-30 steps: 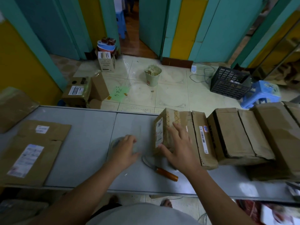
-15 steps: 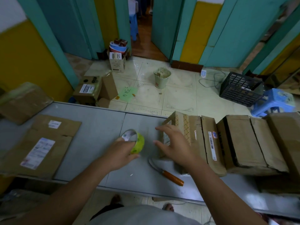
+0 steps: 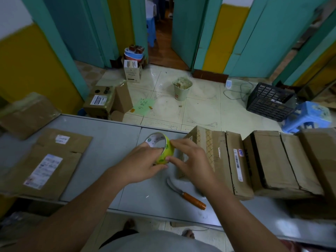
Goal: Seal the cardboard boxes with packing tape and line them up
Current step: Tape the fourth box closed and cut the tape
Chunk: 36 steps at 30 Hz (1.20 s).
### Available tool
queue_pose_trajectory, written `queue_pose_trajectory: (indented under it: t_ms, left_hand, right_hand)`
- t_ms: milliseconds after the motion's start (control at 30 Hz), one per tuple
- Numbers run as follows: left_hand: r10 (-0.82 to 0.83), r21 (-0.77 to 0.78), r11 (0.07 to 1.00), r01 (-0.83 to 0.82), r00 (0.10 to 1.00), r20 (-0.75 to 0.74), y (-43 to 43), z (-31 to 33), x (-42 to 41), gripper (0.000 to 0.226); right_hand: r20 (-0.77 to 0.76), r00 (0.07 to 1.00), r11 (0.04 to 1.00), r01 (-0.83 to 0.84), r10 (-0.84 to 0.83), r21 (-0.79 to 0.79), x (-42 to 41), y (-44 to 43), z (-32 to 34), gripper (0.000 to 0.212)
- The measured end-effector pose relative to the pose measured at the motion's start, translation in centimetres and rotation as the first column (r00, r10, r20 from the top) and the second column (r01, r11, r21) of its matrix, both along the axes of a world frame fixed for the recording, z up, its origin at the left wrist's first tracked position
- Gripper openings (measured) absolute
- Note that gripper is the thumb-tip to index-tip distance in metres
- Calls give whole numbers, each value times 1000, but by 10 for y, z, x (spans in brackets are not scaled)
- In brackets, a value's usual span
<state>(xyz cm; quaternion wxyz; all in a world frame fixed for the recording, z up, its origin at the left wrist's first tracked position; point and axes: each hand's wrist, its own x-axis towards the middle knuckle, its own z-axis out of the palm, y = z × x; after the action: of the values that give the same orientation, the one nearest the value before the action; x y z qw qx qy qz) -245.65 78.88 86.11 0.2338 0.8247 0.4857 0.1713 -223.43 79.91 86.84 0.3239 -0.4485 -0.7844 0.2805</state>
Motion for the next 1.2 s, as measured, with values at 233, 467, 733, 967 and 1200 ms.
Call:
queue_pose_trajectory:
  t_ms: [233,467,733,967,1200]
  left_hand:
    - [-1,-87,996,0,1000,-10,2,1,6,17]
    - [-65,-43,997,63,997,-42,2,1,8,22]
    - [-111,186,974,132,987,-119,2,5,17,30]
    - [29,160,987,18,957,-288,-5,-3,20,44]
    - [121,-353,927,-129,992,-46,4,-14,9,59]
  right_hand:
    - [-70,992,994,107,-106,10,1,-11,-4,38]
    - [-161,967,973,173,-197,-150,6,-3,-1,15]
    - [-237,921,930,239,-308,-280,0,-10,-7,12]
    - [-342,896,875,95,-283,-474,1,-8,-8,15]
    - [-464,859,865,-51,-217,-498,11,-13,-12,21]
